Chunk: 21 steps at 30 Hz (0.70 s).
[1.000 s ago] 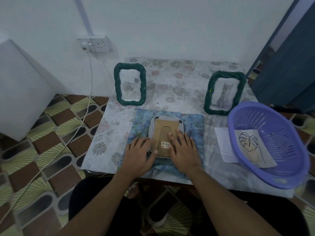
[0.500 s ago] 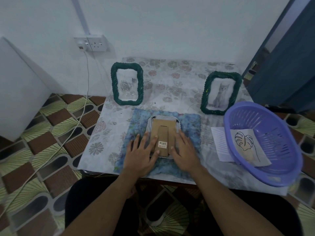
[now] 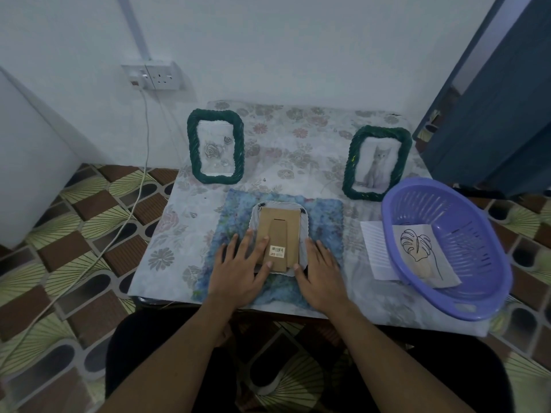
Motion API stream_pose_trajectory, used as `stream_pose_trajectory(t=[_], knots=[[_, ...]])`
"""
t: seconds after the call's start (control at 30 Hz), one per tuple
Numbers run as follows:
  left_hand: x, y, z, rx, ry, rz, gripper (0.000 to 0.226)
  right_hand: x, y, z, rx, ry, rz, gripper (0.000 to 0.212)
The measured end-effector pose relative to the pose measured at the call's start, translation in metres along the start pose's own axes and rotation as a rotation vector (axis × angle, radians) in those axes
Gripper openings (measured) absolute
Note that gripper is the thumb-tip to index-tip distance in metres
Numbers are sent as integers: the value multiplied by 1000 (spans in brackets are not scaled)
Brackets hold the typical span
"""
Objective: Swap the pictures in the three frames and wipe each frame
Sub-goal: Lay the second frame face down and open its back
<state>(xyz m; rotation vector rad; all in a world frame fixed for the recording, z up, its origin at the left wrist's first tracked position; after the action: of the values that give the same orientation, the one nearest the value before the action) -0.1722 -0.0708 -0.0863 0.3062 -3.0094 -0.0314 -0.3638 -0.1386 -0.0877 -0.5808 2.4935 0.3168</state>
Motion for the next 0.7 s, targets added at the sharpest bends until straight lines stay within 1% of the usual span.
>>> stream_pose_trajectory(t=[0.17,0.27,0.43,0.6,0.7], knots=[[0,0,-1,-11,-12,-6,63,-6,-1,-3,53,-39,29,68],[-1,0,-1,-3,-8,-1,63,-14,-1,-5,71,1,19,71],[-1,0,1,1,-10,4,61,-20,-4,0,77,22,72,73],[-2,-1,1,-5,-1,6,62,-26,-5,2,156,-74,125,71],[-2,-1,1,-11,-6,6,62,-28,-5,2,157,-135,153,72]])
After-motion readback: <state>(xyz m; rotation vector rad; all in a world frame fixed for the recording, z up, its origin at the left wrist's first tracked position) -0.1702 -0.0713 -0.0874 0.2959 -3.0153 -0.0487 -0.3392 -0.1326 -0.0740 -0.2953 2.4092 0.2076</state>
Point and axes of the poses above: each hand's wrist, its own y-axis away from the middle knuckle, its own z-axis out of the palm, x = y × z, the point moved 2 cm from there along -y, towards the middle knuckle, and after that the axes turned 5 degrees about -y, right-handed, at the moved point
